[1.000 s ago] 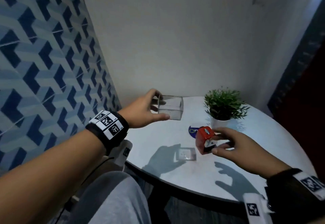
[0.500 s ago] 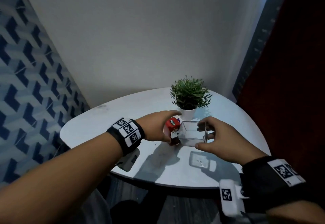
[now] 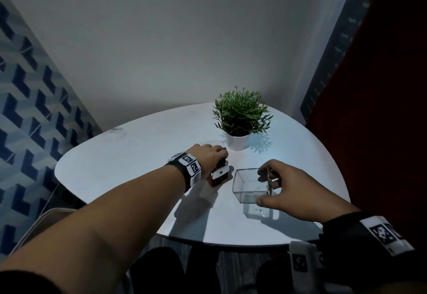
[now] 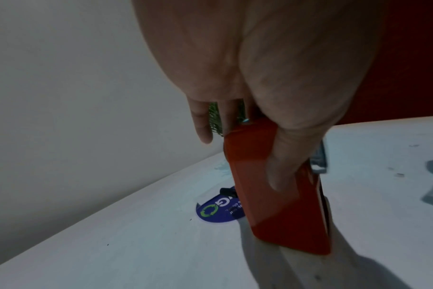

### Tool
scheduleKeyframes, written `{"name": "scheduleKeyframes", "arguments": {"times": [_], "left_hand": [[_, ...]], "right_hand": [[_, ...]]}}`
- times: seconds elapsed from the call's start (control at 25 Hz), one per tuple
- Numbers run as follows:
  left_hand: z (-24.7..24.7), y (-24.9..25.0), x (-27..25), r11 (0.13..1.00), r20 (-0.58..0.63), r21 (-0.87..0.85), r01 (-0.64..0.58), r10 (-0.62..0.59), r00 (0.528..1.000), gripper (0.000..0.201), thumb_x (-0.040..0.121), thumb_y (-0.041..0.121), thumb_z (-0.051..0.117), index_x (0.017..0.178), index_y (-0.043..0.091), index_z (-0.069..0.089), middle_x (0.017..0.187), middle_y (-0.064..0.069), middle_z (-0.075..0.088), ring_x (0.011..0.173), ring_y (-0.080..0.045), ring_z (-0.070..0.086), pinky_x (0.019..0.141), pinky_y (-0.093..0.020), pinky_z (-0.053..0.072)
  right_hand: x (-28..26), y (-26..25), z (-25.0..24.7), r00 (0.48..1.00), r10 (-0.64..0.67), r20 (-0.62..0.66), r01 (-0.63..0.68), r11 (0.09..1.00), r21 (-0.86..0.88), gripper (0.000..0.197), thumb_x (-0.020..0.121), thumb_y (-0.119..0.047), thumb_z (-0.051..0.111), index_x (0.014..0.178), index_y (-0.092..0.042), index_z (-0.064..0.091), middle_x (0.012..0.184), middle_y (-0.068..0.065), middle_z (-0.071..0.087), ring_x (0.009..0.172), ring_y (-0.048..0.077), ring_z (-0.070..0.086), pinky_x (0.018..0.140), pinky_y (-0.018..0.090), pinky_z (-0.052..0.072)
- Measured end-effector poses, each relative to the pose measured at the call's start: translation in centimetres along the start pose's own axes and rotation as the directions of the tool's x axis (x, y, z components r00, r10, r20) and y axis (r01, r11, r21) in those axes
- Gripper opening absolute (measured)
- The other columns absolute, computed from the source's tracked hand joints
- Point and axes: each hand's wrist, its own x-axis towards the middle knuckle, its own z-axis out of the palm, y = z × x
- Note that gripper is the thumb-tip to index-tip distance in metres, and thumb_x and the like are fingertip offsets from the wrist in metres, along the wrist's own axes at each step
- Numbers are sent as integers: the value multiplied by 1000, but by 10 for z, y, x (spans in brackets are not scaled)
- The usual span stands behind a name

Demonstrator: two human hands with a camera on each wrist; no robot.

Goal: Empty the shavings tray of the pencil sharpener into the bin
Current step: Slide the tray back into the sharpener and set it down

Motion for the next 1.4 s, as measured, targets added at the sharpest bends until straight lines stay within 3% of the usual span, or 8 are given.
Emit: {"name": "scheduleKeyframes", "arguments": {"times": [0.12, 0.24, 0.52, 0.68, 0.8, 1.0, 1.24, 1.4], "left_hand": [[0, -18, -16, 980, 55, -144, 140, -133, 990, 82, 58, 59, 87, 129, 32, 57, 117, 1, 61, 97, -28, 70, 79, -39, 58], [1, -30, -52, 890, 77, -386, 242, -231, 970, 83, 51, 52, 95, 125, 31, 63, 113, 4, 59, 100, -23, 66, 88, -37, 56], [-42, -27, -148, 599, -137, -798, 73, -297, 945, 71, 59, 34, 96, 121, 34, 63, 111, 11, 74, 102, -10, 72, 93, -36, 59], [-68, -11, -181, 581, -192, -814, -9, -255, 948, 74, 58, 33, 97, 125, 34, 65, 114, 11, 73, 101, -9, 72, 82, -32, 62], [-75, -7, -201, 640, -209, -768, -9, -238, 949, 77, 57, 39, 96, 127, 34, 65, 117, 14, 68, 105, -7, 68, 88, -29, 58], [-83, -17, -232, 502, -134, -864, 34, -295, 946, 68, 60, 16, 97, 120, 30, 69, 110, -1, 72, 83, -25, 76, 62, -53, 65], [-90, -15, -243, 568, -71, -820, 69, -220, 973, 68, 60, 23, 98, 122, 30, 69, 104, 6, 76, 86, -19, 77, 72, -49, 65], [-89, -8, -242, 529, -76, -847, 50, -213, 974, 68, 60, 28, 98, 122, 30, 69, 103, 5, 77, 83, -19, 77, 71, -51, 65]], "right_hand": [[5, -4, 1, 1000, -19, -23, 19, 1000, -9, 50, 72, -40, 86, 113, -38, 58, 121, -21, 63, 111, 1, 63, 93, 30, 54], [5, -11, 3, 999, -34, -38, 33, 999, -18, 50, 73, -38, 86, 115, -37, 58, 122, -21, 63, 115, 3, 62, 96, 31, 54], [-1, -36, 16, 987, -78, -143, 77, 997, -8, 50, 72, -37, 86, 114, -34, 58, 116, -16, 67, 101, 2, 66, 86, 29, 56], [-9, -58, 33, 971, -139, -194, 147, 989, 27, 50, 76, -29, 86, 115, -38, 55, 111, -18, 68, 92, -9, 65, 74, 20, 53], [-20, -65, 39, 974, -175, -140, 179, 984, 11, 53, 73, -26, 88, 112, -43, 56, 109, -25, 66, 89, -11, 66, 71, 15, 52], [-32, -70, 55, 976, -216, 13, 216, 975, -55, 57, 67, -36, 89, 117, -37, 62, 115, -21, 67, 94, 9, 70, 84, 29, 59], [-31, -81, 62, 979, -204, -31, 205, 977, 52, 52, 68, -32, 91, 113, -36, 65, 112, -19, 69, 74, 8, 67, 75, 21, 57], [-30, -83, 66, 983, -185, 19, 179, 971, 160, 54, 64, -29, 93, 112, -34, 68, 114, -11, 73, 79, 31, 73, 86, 40, 62]]}}
